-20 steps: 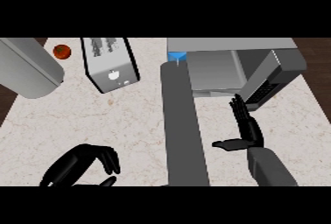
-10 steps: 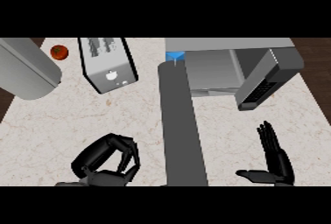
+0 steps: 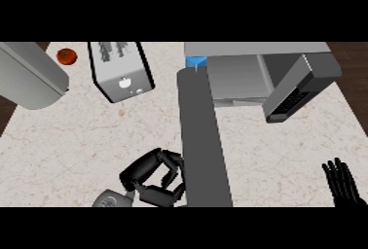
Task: Pick up the milk, place it into the microwave and close the microwave
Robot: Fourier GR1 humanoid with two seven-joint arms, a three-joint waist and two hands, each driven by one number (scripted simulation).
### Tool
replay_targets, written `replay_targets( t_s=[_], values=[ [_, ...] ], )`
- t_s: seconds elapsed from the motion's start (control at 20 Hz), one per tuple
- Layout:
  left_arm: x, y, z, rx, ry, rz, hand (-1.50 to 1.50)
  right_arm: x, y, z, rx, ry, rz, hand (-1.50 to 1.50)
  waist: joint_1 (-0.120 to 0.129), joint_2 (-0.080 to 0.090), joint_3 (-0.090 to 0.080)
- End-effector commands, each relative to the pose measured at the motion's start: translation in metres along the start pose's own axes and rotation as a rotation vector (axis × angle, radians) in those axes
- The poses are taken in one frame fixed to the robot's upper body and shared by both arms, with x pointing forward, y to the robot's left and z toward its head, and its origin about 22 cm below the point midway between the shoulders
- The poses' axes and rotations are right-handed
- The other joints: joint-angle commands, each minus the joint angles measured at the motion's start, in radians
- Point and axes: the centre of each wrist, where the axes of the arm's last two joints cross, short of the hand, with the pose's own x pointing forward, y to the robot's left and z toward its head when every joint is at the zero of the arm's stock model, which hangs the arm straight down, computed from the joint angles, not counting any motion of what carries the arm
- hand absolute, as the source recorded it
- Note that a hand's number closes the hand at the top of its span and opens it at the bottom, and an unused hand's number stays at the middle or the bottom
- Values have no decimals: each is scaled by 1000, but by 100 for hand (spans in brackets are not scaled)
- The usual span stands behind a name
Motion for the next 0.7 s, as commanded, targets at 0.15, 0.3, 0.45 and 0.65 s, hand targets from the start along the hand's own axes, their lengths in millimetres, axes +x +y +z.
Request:
replay_targets(
  t_s=[0.15,0.3,0.45,0.65],
  values=[
    [-20,-62,-23,-122,32,5,150,44,0,9,141,-119,-130,-150,-9,4,0],
    [-13,-73,-40,-116,57,15,150,63,2,11,187,-145,-157,-150,-22,5,0],
    [-4,-87,-54,-113,53,-3,150,80,4,3,228,-162,-196,-150,-25,7,0],
    [0,-109,-60,-87,50,-13,150,100,5,-15,282,-176,-199,-150,-36,12,0]
  ],
)
